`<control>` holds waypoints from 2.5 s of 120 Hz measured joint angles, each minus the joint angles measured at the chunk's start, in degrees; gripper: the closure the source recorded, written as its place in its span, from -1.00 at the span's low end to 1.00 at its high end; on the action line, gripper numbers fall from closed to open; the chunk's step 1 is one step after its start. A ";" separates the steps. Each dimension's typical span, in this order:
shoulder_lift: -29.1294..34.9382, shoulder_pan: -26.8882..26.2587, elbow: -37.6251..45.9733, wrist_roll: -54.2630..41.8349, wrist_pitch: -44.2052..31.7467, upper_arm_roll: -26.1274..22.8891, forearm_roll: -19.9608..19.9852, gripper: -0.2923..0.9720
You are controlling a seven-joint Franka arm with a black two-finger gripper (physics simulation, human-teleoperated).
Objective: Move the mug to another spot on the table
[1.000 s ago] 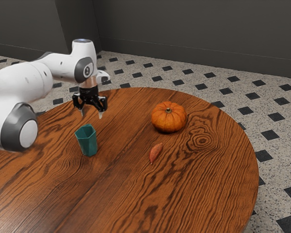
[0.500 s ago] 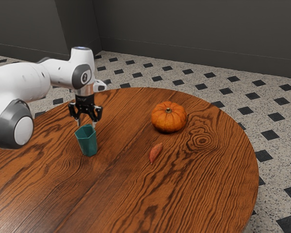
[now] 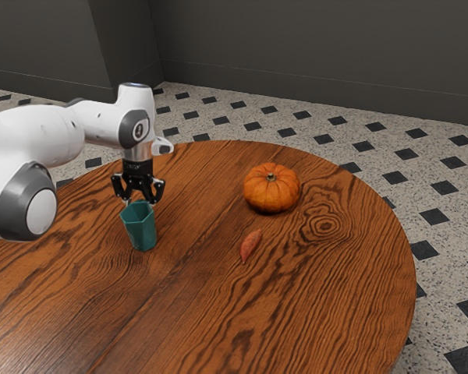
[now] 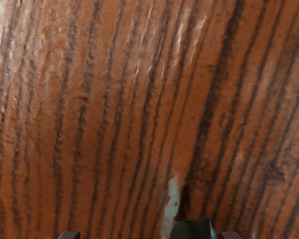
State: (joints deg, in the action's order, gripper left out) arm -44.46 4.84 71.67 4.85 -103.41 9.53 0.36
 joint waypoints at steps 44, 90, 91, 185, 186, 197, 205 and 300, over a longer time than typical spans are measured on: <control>0.02 -0.36 -0.46 0.70 4.89 0.04 0.00 0.32; 0.17 -0.49 -2.07 1.89 10.81 -2.20 -2.95 0.49; 0.17 -0.48 -2.09 1.91 10.92 -2.23 -3.05 0.49; 3.25 -15.64 -1.45 4.10 18.29 -6.59 -12.72 0.58; 3.20 -15.69 -1.51 4.11 18.35 -6.91 -12.92 0.58; 1.56 -15.80 -3.26 4.22 19.18 -9.43 -14.73 0.58; -0.19 -15.95 -5.73 4.62 20.70 -9.90 -15.40 0.58; -12.31 -11.54 -24.45 12.87 37.14 -17.99 -16.15 0.57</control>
State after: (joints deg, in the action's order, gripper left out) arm -56.77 -6.70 47.22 17.72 -66.27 -8.47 -15.79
